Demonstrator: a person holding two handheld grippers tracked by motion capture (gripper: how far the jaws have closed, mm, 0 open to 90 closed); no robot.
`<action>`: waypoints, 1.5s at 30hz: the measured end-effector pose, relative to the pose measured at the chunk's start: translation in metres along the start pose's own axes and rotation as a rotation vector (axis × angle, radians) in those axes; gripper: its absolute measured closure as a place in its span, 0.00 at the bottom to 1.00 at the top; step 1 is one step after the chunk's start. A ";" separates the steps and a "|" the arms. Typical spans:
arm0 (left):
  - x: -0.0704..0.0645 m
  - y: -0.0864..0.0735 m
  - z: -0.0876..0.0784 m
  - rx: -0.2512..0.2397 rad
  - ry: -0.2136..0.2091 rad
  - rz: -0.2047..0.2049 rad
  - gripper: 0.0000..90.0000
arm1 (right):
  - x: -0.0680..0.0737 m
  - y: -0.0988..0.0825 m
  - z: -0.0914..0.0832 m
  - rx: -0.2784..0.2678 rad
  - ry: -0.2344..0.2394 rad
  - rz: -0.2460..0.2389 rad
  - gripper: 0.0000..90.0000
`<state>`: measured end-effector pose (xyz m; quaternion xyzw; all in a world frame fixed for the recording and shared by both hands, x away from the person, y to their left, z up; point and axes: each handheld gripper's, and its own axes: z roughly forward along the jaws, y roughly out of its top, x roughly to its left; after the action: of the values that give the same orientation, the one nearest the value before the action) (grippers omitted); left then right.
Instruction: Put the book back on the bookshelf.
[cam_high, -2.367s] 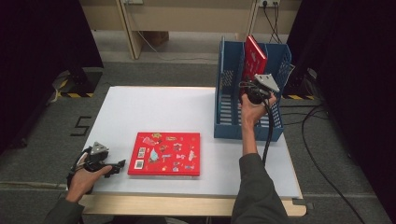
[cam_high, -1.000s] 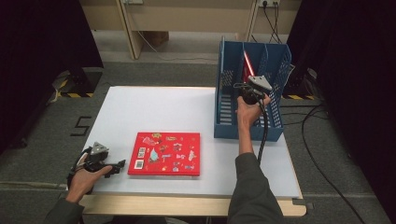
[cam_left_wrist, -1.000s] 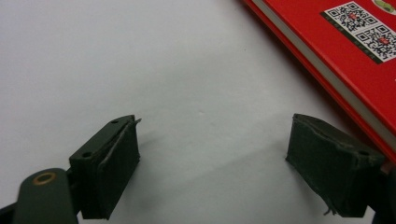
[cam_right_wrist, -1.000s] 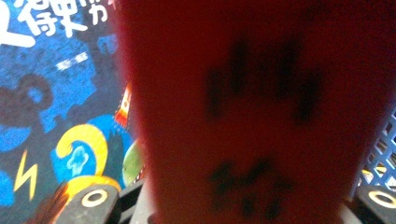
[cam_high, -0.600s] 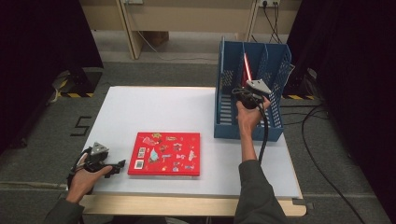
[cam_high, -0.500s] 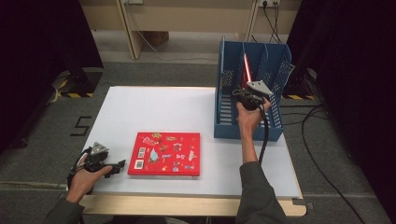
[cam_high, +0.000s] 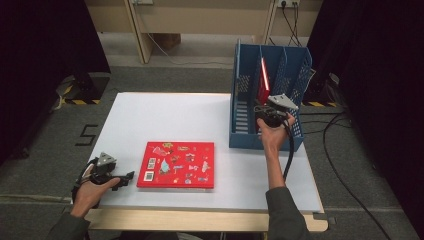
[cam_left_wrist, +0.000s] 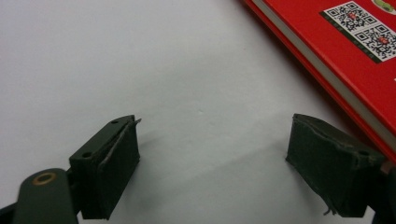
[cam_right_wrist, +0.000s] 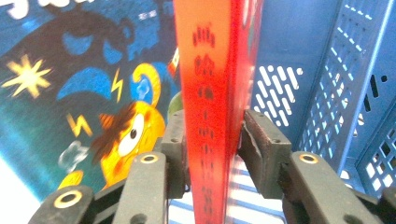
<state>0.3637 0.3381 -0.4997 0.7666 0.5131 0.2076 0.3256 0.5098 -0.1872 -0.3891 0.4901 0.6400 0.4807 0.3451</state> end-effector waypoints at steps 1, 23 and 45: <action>0.000 0.000 0.000 0.003 0.000 0.000 0.17 | 0.000 0.000 0.000 0.000 0.000 0.000 0.72; 0.000 0.000 0.000 0.001 -0.001 0.000 0.17 | -0.002 0.008 0.026 0.015 -0.025 0.043 0.75; 0.000 0.000 0.000 0.002 -0.006 0.004 0.17 | 0.003 0.002 -0.001 0.005 0.023 0.038 0.55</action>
<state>0.3636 0.3387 -0.4995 0.7685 0.5109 0.2053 0.3261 0.5088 -0.1844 -0.3867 0.4975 0.6356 0.4914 0.3272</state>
